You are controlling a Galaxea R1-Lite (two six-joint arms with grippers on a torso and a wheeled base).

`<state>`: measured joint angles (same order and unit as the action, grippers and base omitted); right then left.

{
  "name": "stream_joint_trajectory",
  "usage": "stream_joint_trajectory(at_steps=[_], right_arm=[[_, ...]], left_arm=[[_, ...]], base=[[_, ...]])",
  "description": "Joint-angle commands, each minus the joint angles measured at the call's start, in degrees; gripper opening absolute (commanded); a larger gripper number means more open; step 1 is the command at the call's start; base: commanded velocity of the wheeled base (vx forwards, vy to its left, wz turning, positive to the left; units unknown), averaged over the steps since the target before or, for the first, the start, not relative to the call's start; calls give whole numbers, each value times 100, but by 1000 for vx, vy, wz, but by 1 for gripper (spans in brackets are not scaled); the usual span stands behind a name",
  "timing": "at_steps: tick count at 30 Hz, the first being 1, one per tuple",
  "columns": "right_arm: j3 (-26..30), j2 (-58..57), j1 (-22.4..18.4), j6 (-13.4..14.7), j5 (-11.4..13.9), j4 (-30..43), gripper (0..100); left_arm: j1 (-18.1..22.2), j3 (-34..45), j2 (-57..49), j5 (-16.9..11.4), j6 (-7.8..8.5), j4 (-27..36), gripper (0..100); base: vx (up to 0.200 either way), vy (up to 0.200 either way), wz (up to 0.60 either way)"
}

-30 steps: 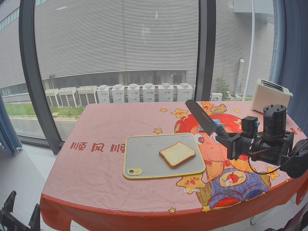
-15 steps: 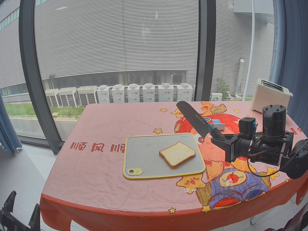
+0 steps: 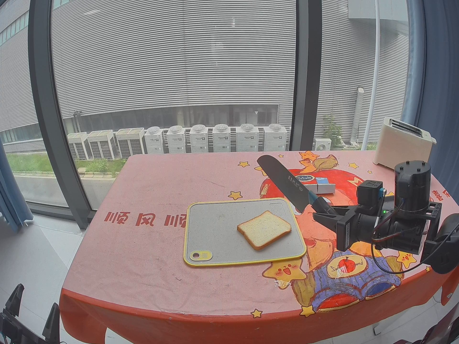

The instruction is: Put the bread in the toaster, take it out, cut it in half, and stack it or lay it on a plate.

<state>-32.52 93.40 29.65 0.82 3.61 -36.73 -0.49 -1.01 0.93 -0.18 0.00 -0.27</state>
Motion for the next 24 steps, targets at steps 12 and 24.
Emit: stream_joint_trajectory(at_steps=[12,24], right_arm=[[317,-77,331,-64,0,-1,0],[642,-270,437,-47,-44,-10,0]], left_arm=[[5,101,-93,-52,79,-26,100],[5,101,-93,-52,97,-26,100]], base=[[0,0,0],[0,0,0]])
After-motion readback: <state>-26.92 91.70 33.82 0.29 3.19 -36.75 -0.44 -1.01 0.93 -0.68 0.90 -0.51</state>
